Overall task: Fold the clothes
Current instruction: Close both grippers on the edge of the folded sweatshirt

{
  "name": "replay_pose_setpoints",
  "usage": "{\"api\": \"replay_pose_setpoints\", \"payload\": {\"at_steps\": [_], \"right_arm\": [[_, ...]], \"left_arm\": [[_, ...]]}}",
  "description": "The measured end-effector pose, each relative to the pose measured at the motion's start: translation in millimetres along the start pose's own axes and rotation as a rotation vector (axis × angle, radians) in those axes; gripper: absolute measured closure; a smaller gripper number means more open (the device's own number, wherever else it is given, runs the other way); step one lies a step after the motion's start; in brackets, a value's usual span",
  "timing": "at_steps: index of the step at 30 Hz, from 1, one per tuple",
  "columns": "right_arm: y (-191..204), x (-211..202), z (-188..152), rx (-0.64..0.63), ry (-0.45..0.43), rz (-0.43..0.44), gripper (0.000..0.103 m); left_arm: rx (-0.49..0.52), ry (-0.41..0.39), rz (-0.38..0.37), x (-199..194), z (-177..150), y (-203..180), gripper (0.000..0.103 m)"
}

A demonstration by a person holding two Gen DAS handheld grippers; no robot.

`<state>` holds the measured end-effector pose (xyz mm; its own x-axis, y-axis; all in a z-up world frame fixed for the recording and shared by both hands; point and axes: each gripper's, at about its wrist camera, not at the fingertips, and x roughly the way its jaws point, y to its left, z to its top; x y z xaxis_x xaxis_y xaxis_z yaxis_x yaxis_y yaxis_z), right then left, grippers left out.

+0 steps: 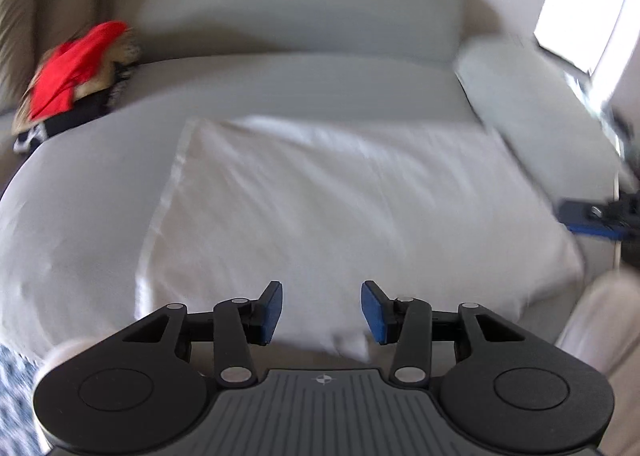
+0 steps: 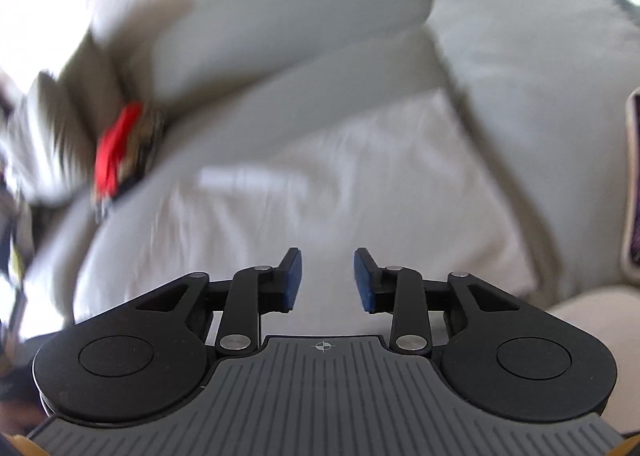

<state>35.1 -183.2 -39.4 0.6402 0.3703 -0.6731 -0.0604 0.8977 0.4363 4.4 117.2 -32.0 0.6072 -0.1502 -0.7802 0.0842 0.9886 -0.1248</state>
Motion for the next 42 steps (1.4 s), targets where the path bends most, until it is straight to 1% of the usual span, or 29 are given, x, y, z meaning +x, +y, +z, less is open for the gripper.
{"api": "replay_pose_setpoints", "payload": {"at_steps": [1, 2, 3, 4, 5, 7, 8, 9, 11, 12, 13, 14, 16, 18, 20, 22, 25, 27, 29, 32, 33, 34, 35, 36, 37, 41, 42], "right_arm": [[-3, -4, 11, 0.029, -0.028, -0.001, 0.053], [-6, -2, 21, 0.043, -0.048, -0.010, 0.046], [-10, 1, 32, 0.053, -0.064, -0.021, 0.035], [-13, 4, 42, 0.063, -0.081, -0.031, 0.032], [-18, 11, 51, 0.074, -0.085, -0.052, 0.032], [-34, 32, 65, 0.121, -0.071, -0.086, 0.031], [-45, 44, 71, 0.157, -0.062, -0.085, 0.032], [-56, 57, 78, 0.195, -0.053, -0.079, 0.033], [-81, 80, 88, 0.280, -0.051, -0.051, 0.035], [-93, 91, 94, 0.320, -0.057, -0.036, 0.041], [-103, 102, 99, 0.350, -0.065, -0.024, 0.044], [-111, 112, 103, 0.371, -0.062, -0.018, 0.045], [-125, 134, 111, 0.405, -0.053, 0.000, 0.054], [-135, 152, 116, 0.429, -0.042, 0.012, 0.059], [-141, 168, 119, 0.425, -0.029, -0.004, 0.060], [-145, 176, 118, 0.436, -0.031, -0.012, 0.060], [-149, 181, 117, 0.454, -0.039, 0.012, 0.060], [-149, 183, 117, 0.448, -0.045, 0.029, 0.060], [-150, 187, 118, 0.452, -0.039, 0.042, 0.060], [-152, 191, 119, 0.462, -0.033, 0.048, 0.060], [-153, 191, 120, 0.464, -0.031, 0.053, 0.061], [-153, 193, 120, 0.470, -0.025, 0.058, 0.064], [-154, 194, 120, 0.476, -0.017, 0.064, 0.066], [-155, 196, 121, 0.482, -0.010, 0.069, 0.070], [-155, 198, 121, 0.488, -0.002, 0.075, 0.071], [-159, 204, 123, 0.515, 0.016, 0.087, 0.071], [-159, 207, 124, 0.519, 0.025, 0.079, 0.073]], "left_arm": [[-0.040, -0.013, -0.008, -4, 12, 10, 0.060], [-0.080, -0.026, -0.015, -8, 23, 21, 0.059], [-0.100, -0.040, -0.014, -10, 34, 29, 0.057], [-0.116, -0.056, -0.006, -8, 44, 36, 0.056], [-0.133, -0.071, 0.003, -5, 54, 44, 0.054], [-0.172, -0.083, 0.018, 11, 66, 59, 0.054], [-0.192, -0.088, 0.026, 19, 73, 67, 0.054], [-0.212, -0.094, 0.032, 28, 79, 75, 0.054], [-0.265, -0.102, 0.015, 42, 84, 91, 0.054], [-0.287, -0.113, 0.006, 48, 87, 98, 0.054], [-0.309, -0.123, -0.001, 55, 89, 105, 0.054], [-0.319, -0.132, 0.002, 62, 92, 110, 0.054], [-0.349, -0.144, 0.011, 76, 99, 120, 0.056], [-0.399, -0.156, 0.002, 89, 107, 133, 0.057], [-0.449, -0.162, -0.019, 100, 112, 145, 0.059], [-0.490, -0.164, -0.027, 109, 116, 153, 0.061], [-0.569, -0.158, -0.038, 123, 119, 165, 0.065], [-0.609, -0.144, -0.075, 135, 119, 171, 0.071], [-0.624, -0.124, -0.119, 146, 120, 173, 0.073], [-0.662, -0.114, -0.177, 158, 121, 177, 0.076], [-0.667, -0.106, -0.185, 160, 121, 177, 0.076], [-0.672, -0.099, -0.194, 163, 121, 178, 0.076], [-0.677, -0.092, -0.203, 166, 121, 178, 0.079], [-0.682, -0.085, -0.211, 168, 121, 178, 0.081], [-0.675, -0.080, -0.220, 170, 122, 178, 0.085], [-0.672, -0.086, -0.203, 171, 121, 177, 0.086], [-0.673, -0.086, -0.201, 171, 121, 178, 0.087]]}}
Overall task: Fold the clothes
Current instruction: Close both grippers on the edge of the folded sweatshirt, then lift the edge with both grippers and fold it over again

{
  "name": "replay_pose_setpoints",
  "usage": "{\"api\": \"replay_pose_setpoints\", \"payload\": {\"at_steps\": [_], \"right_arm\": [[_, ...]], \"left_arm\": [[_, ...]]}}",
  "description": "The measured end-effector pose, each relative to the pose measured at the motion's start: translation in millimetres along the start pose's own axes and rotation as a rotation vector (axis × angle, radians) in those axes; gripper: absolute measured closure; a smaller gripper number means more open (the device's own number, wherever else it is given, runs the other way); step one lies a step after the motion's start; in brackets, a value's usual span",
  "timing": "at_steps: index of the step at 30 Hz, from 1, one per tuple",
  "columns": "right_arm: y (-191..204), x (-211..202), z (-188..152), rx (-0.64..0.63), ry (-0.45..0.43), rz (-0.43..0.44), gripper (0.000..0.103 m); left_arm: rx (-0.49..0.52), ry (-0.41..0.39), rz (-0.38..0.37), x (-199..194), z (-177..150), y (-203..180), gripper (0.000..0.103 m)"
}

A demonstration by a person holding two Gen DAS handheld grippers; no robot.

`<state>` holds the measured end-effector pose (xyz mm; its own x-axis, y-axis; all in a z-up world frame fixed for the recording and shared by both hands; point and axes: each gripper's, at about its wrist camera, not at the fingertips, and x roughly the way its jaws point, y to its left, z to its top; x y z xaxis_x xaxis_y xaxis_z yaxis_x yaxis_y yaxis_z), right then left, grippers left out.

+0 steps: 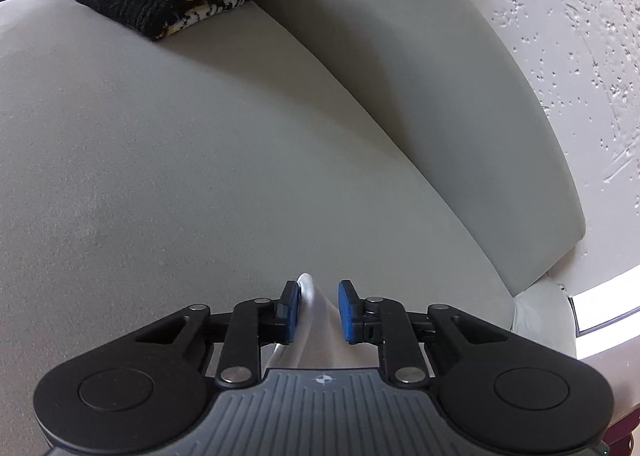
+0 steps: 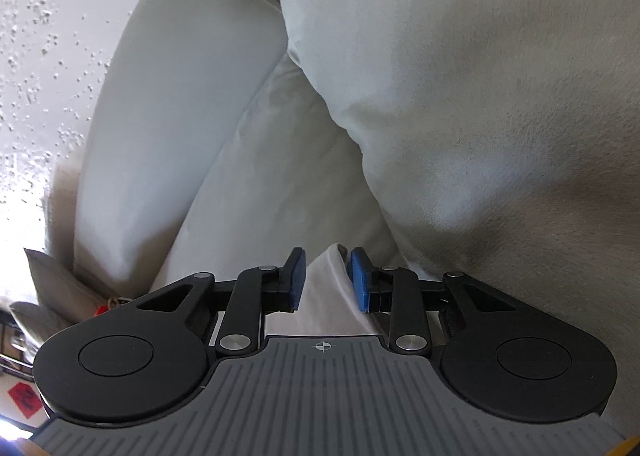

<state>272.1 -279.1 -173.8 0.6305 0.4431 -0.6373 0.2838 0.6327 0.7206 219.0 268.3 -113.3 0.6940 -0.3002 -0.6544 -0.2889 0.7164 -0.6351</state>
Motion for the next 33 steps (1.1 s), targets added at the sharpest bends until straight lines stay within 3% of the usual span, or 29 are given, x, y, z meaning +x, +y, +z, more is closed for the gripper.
{"api": "replay_pose_setpoints", "payload": {"at_steps": [2, 3, 4, 9, 12, 15, 17, 19, 22, 24, 26, 30, 33], "right_arm": [[2, 4, 1, -0.008, -0.008, -0.025, 0.081], [3, 4, 1, -0.018, -0.022, -0.033, 0.092], [5, 5, 1, -0.028, -0.036, -0.041, 0.098], [23, 2, -7, -0.176, -0.152, -0.111, 0.102], [30, 0, -11, -0.215, -0.225, -0.146, 0.102], [29, 14, -11, -0.231, -0.179, -0.205, 0.101], [28, 15, -9, -0.214, -0.149, -0.226, 0.097], [32, 2, -11, -0.223, -0.186, -0.239, 0.079], [44, -28, -21, -0.268, -0.278, -0.253, 0.077], [54, -41, -33, -0.317, -0.312, -0.230, 0.077], [68, -37, -47, -0.388, -0.251, -0.156, 0.077], [90, 12, -64, -0.433, 0.077, 0.059, 0.077], [97, 43, -76, -0.452, 0.207, 0.101, 0.077]], "left_arm": [[0.020, 0.004, 0.036, 3, 0, -1, 0.091], [0.028, 0.000, 0.052, 4, -1, -2, 0.094], [0.032, -0.008, 0.065, 5, -2, -2, 0.099], [0.137, -0.096, 0.137, 2, -10, -9, 0.101], [0.245, -0.144, 0.191, 3, -16, -16, 0.101], [0.335, -0.119, 0.262, 14, -27, -19, 0.098], [0.322, -0.120, 0.285, 8, -29, -17, 0.089], [0.324, -0.135, 0.328, -1, -27, -22, 0.087], [0.387, -0.218, 0.386, -27, -33, -37, 0.087], [0.469, -0.276, 0.321, -48, -45, -51, 0.087], [0.574, -0.233, 0.230, -48, -59, -66, 0.087], [0.689, -0.072, 0.106, -16, -80, -83, 0.087], [0.626, 0.058, -0.015, 13, -80, -84, 0.090]]}}
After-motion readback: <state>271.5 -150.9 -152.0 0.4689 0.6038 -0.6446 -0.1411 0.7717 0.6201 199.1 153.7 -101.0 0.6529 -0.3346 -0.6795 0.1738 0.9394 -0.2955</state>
